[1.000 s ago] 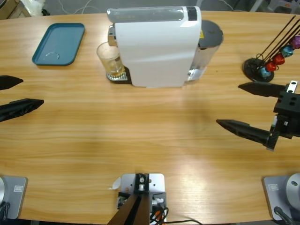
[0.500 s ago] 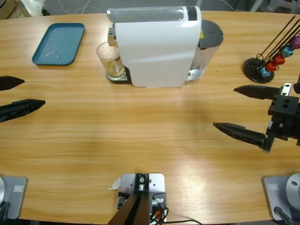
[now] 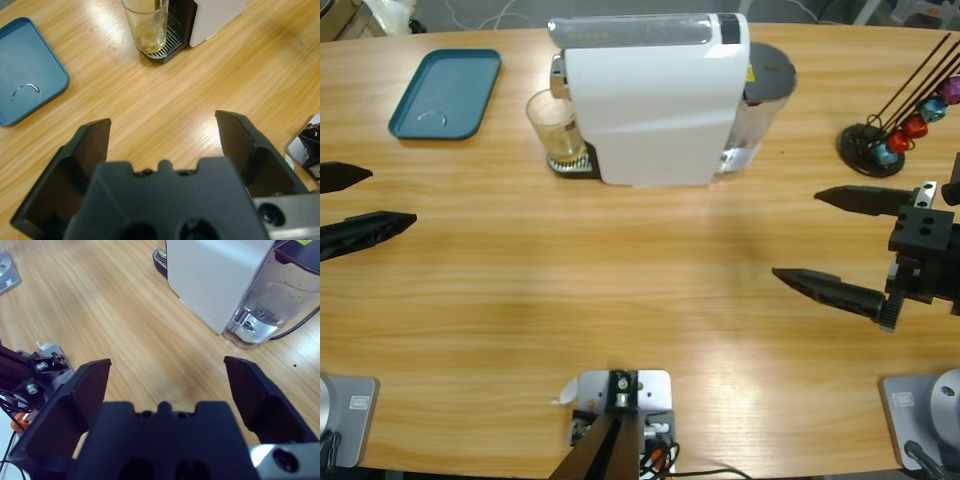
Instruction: Pour coffee
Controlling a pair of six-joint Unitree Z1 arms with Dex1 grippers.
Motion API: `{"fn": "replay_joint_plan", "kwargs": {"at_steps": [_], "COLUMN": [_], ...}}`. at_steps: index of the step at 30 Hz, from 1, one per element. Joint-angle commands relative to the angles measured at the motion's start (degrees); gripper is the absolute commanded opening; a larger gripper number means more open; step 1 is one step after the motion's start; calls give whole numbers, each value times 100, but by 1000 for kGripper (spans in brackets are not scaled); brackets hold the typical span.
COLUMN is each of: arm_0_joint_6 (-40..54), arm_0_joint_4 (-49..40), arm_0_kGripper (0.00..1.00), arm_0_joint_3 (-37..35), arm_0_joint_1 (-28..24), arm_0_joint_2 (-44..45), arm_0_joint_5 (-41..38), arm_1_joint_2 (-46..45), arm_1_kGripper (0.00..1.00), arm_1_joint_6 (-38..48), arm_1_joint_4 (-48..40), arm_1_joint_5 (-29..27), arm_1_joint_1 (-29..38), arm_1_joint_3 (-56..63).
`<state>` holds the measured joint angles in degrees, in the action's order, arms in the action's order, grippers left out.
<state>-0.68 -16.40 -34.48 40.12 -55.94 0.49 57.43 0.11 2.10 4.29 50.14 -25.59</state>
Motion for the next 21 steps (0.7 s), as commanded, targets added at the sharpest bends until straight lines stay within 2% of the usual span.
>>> {"fn": "replay_joint_plan", "kwargs": {"at_steps": [1,21], "arm_0_joint_6": [-37,-37], "arm_0_joint_4": [58,37], "arm_0_kGripper": [908,908], "arm_0_joint_3": [166,99], "arm_0_joint_1": [20,15], "arm_0_joint_2": [-192,-373], "arm_0_joint_5": [-41,-49], "arm_1_joint_2": [146,165], "arm_1_kGripper": [1000,1000], "arm_1_joint_6": [-63,-72], "arm_1_joint_4": [-43,-43], "arm_1_joint_5": [98,160], "arm_1_joint_1": [48,48], "arm_1_joint_3": [84,72]}}
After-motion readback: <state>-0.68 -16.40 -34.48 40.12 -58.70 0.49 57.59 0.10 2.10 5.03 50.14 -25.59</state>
